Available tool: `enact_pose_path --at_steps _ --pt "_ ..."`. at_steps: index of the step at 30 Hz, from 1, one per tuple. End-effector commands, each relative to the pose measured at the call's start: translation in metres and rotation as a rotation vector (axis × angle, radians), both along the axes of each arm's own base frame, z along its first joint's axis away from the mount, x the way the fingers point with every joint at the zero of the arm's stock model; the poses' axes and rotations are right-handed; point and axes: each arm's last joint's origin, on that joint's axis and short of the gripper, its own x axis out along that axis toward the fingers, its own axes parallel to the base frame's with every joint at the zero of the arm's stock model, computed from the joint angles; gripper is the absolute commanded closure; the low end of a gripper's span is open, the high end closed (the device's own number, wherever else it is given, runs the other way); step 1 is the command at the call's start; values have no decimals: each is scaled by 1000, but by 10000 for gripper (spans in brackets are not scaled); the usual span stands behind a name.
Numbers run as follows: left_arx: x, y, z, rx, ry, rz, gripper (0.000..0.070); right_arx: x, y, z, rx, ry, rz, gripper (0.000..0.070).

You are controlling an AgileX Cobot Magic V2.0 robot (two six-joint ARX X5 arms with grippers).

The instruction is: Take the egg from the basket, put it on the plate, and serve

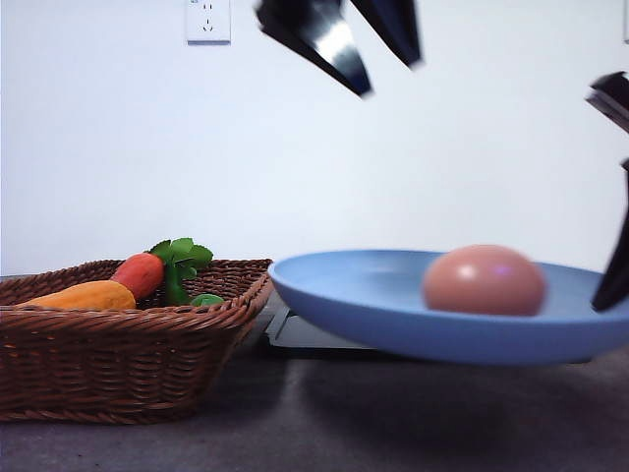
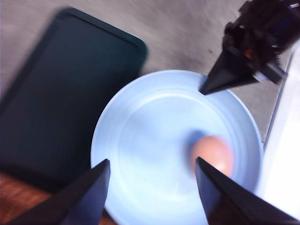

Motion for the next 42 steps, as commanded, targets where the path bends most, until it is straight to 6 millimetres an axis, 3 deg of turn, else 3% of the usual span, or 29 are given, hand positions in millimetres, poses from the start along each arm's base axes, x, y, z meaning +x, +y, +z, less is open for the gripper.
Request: enact_pose_path --at_steps 1,14,24,29,36,42 --pt "-2 9 15 -31 -24 18 325 12 0 4 -12 -32 25 700" --pt "-29 93 75 -146 -139 160 326 110 -16 -2 -63 0 6 700" --pt "-38 115 85 -161 -160 207 326 172 -14 -14 -63 4 6 700" --pt "-38 116 85 -157 -157 208 326 180 -13 -22 -71 14 18 683" --pt "-38 115 85 -161 -160 208 326 181 -15 -26 -131 17 -3 478" --pt "-38 115 85 -160 -160 207 327 182 -18 -20 -140 4 -9 456"
